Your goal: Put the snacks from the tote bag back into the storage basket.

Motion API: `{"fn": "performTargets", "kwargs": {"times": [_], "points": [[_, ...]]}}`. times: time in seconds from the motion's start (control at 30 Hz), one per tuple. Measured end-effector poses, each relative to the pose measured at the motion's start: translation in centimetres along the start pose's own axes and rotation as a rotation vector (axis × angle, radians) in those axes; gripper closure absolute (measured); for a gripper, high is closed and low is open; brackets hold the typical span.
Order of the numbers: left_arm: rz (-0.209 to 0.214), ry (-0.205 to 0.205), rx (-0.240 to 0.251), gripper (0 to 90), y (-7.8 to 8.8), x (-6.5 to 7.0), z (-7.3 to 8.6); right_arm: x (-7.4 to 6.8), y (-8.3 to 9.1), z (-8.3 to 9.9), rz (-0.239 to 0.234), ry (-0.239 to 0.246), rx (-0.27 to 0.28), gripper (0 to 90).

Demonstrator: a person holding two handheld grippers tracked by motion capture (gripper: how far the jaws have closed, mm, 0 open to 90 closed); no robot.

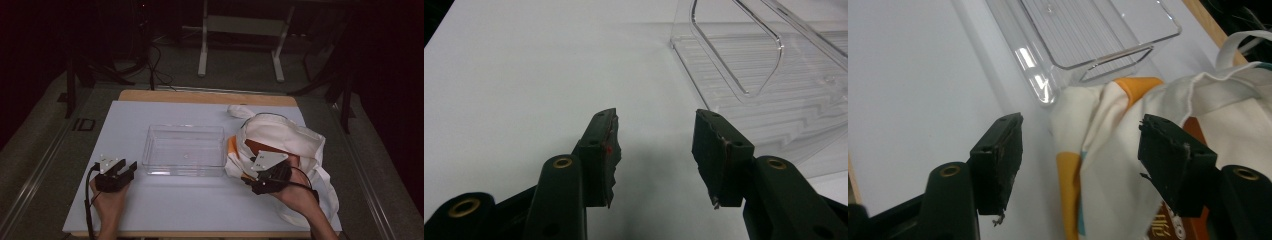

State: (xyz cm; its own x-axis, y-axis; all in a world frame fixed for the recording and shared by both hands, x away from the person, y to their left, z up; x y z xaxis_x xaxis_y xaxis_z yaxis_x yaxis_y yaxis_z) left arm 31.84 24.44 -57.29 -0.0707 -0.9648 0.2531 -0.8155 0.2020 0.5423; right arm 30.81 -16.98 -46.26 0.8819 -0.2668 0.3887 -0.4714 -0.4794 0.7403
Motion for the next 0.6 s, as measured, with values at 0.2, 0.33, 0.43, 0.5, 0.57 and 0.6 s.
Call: {"fn": "performTargets", "kwargs": {"times": [0.2, 0.33, 0.43, 0.5, 0.57, 0.6], "points": [[-0.001, 0.000, 0.000, 53.4, 0.0, 0.0, 0.0, 0.9, 0.5, 0.4, 0.018, -0.005, -0.011, 33.4], [-0.001, 0.000, 0.000, 53.3, 0.0, 0.0, 0.0, 1.4, 0.8, 0.6, 0.026, -0.006, -0.019, 33.5], [-0.002, -0.001, -0.001, 53.3, 0.0, 0.0, 0.0, 2.1, 1.3, 0.9, 0.036, -0.010, -0.025, 33.7], [-0.002, 0.000, -0.002, 53.2, 0.0, 0.0, 0.0, 2.3, 1.4, 1.0, 0.037, -0.010, -0.026, 33.7], [-0.002, 0.000, -0.002, 53.2, 0.0, 0.0, 0.0, 2.5, 1.5, 1.1, 0.041, -0.012, -0.029, 34.0], [-0.002, 0.000, -0.002, 53.2, 0.0, 0.0, 0.0, 2.8, 1.6, 1.3, 0.042, -0.012, -0.035, 34.1]]}}
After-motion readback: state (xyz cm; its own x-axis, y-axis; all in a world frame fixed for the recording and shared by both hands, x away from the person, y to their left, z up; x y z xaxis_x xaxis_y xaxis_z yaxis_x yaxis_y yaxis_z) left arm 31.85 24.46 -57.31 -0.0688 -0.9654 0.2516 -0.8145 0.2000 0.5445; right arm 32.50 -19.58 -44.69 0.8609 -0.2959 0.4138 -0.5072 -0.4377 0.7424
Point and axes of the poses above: each handheld gripper's, and its own axes: y roughly backward along the jaws, z roughly out of its underside, x roughly to its right, the point moved 6 cm from there along -y, roughly forward along the jaws, and after that the axes turned 11 degrees about y, right-handed, at the moved point
